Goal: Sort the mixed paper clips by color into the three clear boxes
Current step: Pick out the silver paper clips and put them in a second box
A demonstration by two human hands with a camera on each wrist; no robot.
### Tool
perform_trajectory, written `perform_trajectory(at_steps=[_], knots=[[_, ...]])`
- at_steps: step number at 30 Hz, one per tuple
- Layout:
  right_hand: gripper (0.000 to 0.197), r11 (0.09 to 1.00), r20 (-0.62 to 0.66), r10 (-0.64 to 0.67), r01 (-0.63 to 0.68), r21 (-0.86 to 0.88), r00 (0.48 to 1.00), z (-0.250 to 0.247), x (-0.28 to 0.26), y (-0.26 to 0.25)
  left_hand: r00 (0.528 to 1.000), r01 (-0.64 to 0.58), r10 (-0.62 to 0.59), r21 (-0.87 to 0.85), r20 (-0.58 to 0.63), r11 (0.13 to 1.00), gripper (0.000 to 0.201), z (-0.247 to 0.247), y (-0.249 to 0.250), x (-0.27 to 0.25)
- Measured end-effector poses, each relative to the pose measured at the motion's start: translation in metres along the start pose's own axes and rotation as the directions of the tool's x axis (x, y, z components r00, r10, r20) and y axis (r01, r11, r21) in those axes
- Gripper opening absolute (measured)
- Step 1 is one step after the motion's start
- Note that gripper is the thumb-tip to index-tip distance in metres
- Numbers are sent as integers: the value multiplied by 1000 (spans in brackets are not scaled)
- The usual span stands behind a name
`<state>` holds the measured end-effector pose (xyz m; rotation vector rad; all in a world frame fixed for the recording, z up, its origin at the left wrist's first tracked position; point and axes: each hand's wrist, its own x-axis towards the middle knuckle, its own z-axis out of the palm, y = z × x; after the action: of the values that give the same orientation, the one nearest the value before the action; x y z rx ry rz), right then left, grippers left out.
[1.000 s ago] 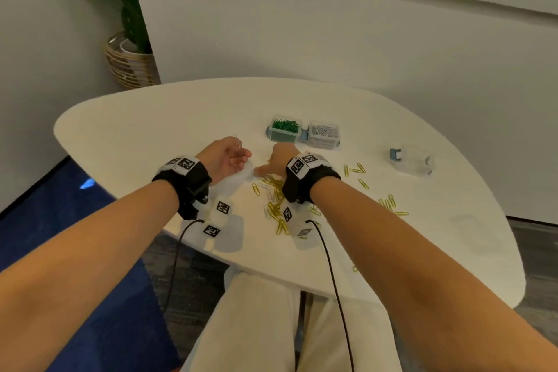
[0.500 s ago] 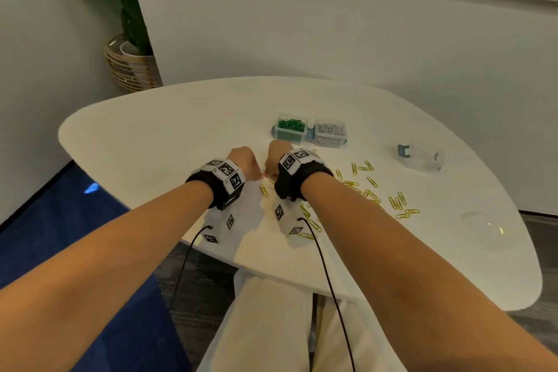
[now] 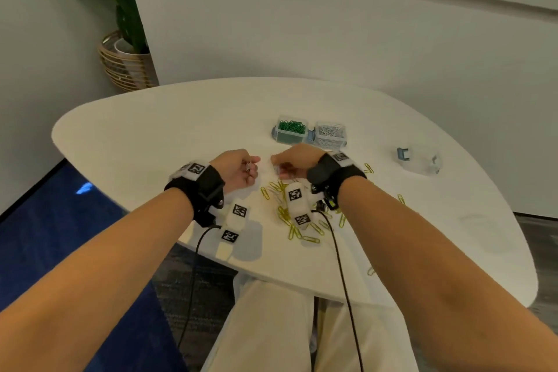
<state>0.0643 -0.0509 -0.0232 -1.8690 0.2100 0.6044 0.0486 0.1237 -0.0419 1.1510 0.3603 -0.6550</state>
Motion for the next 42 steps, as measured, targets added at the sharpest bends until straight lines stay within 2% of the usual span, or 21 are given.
perform_trajectory(at_steps=[3, 5, 6, 7, 9, 10, 12, 14, 16, 18, 21, 23, 26, 29, 31, 32, 33, 35, 36, 37, 42], knots=[[6, 833, 76, 3, -44, 551, 997, -10, -6, 14, 999, 18, -12, -118, 49, 993, 17, 1, 2, -7], [13, 685, 124, -22, -75, 725, 992, -14, -9, 22, 998, -67, 69, 261, -1, 963, 18, 11, 2, -11], [14, 627, 144, -45, -84, 774, 989, -17, -11, 24, 989, -117, 146, 571, -4, 813, 16, 16, 1, -11], [13, 574, 176, -76, -101, 813, 981, -20, -14, 26, 973, -157, 228, 824, 35, 545, 14, 21, -1, -11], [10, 516, 214, -100, -133, 846, 972, -28, -21, 27, 944, -186, 289, 980, 160, 66, 21, 29, -5, -12], [14, 555, 210, -71, -137, 821, 975, -32, -22, 26, 941, -190, 278, 981, 192, -34, 25, 30, -7, -12], [28, 805, 84, 11, -59, 590, 996, -39, -26, 21, 937, -215, 262, 973, 230, -88, 28, 29, -10, -8], [35, 998, -100, -13, 6, -69, 995, -41, -30, 15, 938, -222, 250, 970, 240, -99, 27, 29, -10, -5], [35, 766, -71, -119, 46, -642, 990, -38, -31, 18, 943, -210, 239, 971, 231, -110, 26, 30, -9, -5], [37, 575, 21, -93, 71, -815, 995, -34, -32, 27, 940, -227, 233, 966, 250, -122, 24, 29, -8, -6], [28, 580, 63, -62, 87, -810, 996, -45, -38, 39, 919, -287, 288, 958, 267, 27, 17, 20, -5, -6], [21, 670, 76, -61, 98, -736, 995, -62, -44, 38, 937, -304, 280, 880, 207, 366, 15, 19, -5, -4], [16, 800, 14, -17, 22, -600, 1000, -84, -52, 33, 977, -203, 147, 448, 157, 871, 11, 30, -8, -3], [17, 679, -60, 5, -48, -733, 998, -97, -58, 29, 983, -79, 49, 167, 175, 983, 21, 46, -5, 0], [22, 641, -84, -148, 31, -767, 985, -95, -56, 30, 991, -73, 41, 262, 124, 962, 18, 57, -2, 5], [21, 660, -69, -195, 79, -747, 978, -91, -55, 32, 993, -111, 80, 443, 88, 890, 19, 63, -2, 8], [22, 659, -28, -192, 108, -744, 981, -85, -56, 34, 983, -174, 162, 687, 84, 706, 19, 68, -3, 11], [27, 599, 55, -84, 95, -795, 995, -78, -54, 40, 938, -280, 251, 950, 240, 136, 9, 73, -7, 16], [27, 570, 60, -46, 76, -818, 997, -81, -52, 45, 928, -302, 225, 953, 299, -19, 9, 75, -9, 17], [25, 557, 49, -39, 62, -828, 998, -85, -53, 47, 925, -315, 192, 944, 327, -95, 15, 75, -11, 18], [17, 658, -11, -73, 40, -752, 997, -117, -63, 50, 909, -353, 163, 916, 384, -189, 22, 79, -12, 18]])
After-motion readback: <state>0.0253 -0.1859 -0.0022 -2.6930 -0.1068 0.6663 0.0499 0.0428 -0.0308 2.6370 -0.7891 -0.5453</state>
